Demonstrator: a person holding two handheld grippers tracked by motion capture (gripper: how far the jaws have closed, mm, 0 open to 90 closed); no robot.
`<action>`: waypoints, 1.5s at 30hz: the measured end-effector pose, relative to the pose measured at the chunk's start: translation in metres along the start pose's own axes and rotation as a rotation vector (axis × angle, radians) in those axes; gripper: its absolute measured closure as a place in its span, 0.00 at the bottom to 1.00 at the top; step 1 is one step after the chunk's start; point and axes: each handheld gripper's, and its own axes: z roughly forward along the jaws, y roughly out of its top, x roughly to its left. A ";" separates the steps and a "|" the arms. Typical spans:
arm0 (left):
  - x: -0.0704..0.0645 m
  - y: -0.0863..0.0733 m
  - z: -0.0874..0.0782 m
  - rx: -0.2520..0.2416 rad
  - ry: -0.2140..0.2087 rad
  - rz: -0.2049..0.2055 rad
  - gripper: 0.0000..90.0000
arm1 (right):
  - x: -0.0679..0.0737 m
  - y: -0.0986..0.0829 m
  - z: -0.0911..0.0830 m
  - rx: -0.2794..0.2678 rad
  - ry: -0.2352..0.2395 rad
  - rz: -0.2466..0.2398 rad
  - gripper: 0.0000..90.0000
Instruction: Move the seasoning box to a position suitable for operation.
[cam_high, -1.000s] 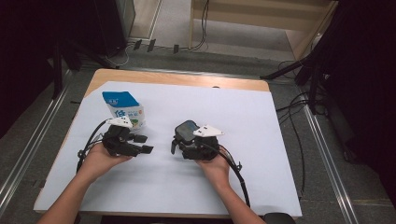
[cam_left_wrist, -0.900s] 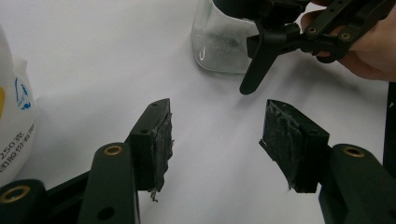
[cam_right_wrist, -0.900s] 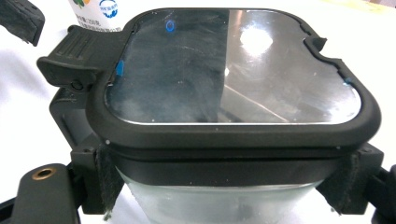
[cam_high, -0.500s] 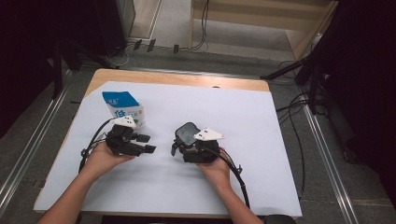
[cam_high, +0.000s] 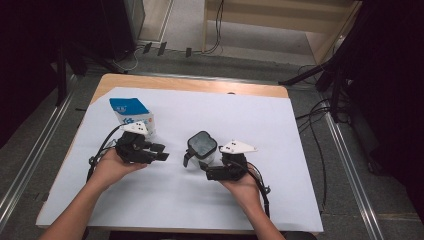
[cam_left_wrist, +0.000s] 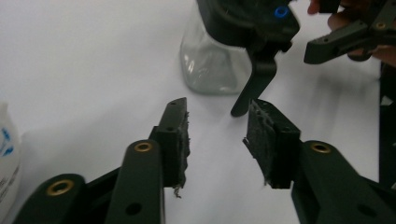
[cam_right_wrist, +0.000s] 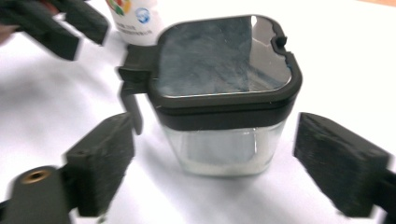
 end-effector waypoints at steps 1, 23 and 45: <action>0.000 0.003 0.001 0.013 -0.008 0.005 0.73 | 0.001 0.000 -0.004 -0.004 -0.004 -0.007 0.18; 0.004 0.031 0.041 -0.029 -0.031 0.083 1.00 | -0.016 0.000 -0.015 0.021 0.041 0.052 1.00; 0.008 0.033 0.054 -0.007 -0.040 0.071 1.00 | -0.023 0.000 -0.008 0.030 0.021 0.087 1.00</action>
